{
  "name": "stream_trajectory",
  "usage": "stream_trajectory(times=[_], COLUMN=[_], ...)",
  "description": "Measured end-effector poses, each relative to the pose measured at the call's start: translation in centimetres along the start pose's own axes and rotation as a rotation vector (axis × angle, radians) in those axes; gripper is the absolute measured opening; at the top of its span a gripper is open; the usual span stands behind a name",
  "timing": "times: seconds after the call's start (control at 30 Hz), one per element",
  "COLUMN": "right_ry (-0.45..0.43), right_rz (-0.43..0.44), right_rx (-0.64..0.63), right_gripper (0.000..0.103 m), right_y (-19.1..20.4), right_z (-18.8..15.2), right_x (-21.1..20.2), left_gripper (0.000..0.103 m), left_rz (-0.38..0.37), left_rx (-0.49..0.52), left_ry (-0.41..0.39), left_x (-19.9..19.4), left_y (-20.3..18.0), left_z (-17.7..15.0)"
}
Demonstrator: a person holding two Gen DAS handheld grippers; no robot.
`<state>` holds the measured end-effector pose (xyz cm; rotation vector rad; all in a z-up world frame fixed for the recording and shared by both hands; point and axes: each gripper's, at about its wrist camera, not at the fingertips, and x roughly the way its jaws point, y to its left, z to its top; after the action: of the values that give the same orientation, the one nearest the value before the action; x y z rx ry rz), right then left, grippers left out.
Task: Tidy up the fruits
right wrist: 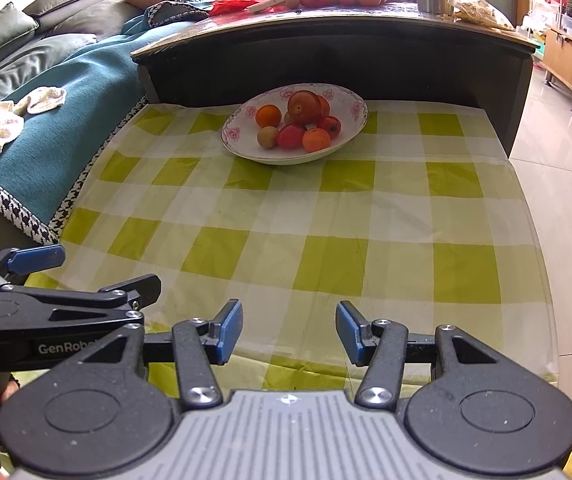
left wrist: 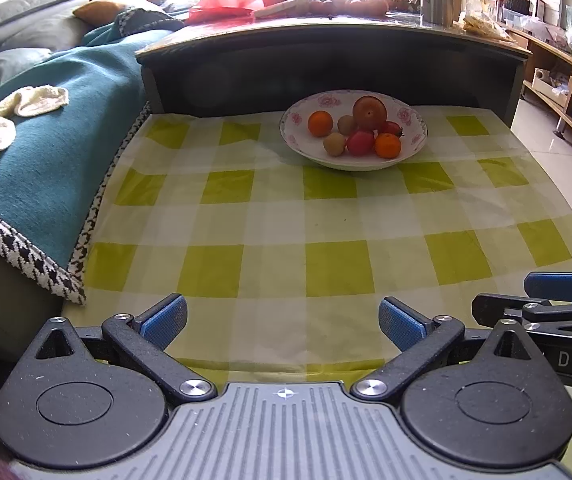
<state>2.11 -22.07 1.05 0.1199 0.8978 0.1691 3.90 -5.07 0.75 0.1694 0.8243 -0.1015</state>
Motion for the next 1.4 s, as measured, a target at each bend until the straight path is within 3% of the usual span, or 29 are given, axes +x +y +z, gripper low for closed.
stream_trajectory(times=[1.4], right_ry=[0.029], right_rz=[-0.013], right_rx=[-0.007], right_gripper=[0.053], right_y=[0.4], right_z=[-0.36], right_x=[0.73], left_gripper=[0.103], left_rz=[0.025], left_rx=[0.018], left_ry=[0.024], left_x=[0.32], left_y=[-0.08], left_z=[-0.36])
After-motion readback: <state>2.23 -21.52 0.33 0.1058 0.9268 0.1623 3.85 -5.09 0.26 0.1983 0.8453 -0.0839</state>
